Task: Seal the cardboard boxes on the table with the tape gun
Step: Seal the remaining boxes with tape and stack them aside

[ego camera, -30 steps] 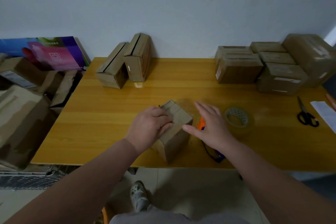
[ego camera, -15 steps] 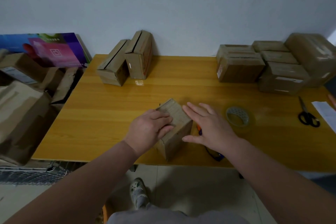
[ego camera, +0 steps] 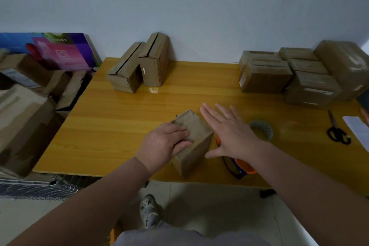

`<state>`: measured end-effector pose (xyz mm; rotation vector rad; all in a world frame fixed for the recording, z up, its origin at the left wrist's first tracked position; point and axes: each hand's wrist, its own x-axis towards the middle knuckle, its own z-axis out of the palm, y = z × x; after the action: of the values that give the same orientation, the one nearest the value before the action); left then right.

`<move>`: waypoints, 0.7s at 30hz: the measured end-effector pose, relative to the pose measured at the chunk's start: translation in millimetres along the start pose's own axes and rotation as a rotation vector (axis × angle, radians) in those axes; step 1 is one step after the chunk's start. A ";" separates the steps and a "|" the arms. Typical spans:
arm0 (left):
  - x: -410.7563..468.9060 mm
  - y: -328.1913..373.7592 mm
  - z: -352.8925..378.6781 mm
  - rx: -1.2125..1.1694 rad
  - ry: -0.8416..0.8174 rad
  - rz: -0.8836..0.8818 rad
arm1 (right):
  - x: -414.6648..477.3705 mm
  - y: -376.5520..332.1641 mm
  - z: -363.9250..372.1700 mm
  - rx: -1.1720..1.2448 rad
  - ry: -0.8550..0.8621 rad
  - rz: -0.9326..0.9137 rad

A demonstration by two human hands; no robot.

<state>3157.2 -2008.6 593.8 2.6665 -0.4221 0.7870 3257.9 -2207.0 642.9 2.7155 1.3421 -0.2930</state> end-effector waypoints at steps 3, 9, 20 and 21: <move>-1.5 -0.6 1.5 -0.022 0.007 0.009 | 19.4 -3.4 -1.5 -0.029 -0.051 -0.005; -2.1 -5.1 5.3 -0.054 0.003 -0.031 | 31.2 -11.5 0.8 -0.073 -0.060 -0.043; -3.1 -3.5 9.2 -0.084 0.053 -0.006 | 24.4 -20.0 0.9 -0.097 -0.069 -0.093; -3.6 -3.7 9.3 -0.083 0.055 -0.004 | 23.6 -19.9 0.2 -0.093 -0.069 -0.106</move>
<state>3160.0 -2008.2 583.6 2.5622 -0.4263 0.8213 3256.1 -2176.6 637.6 2.5404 1.4458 -0.3214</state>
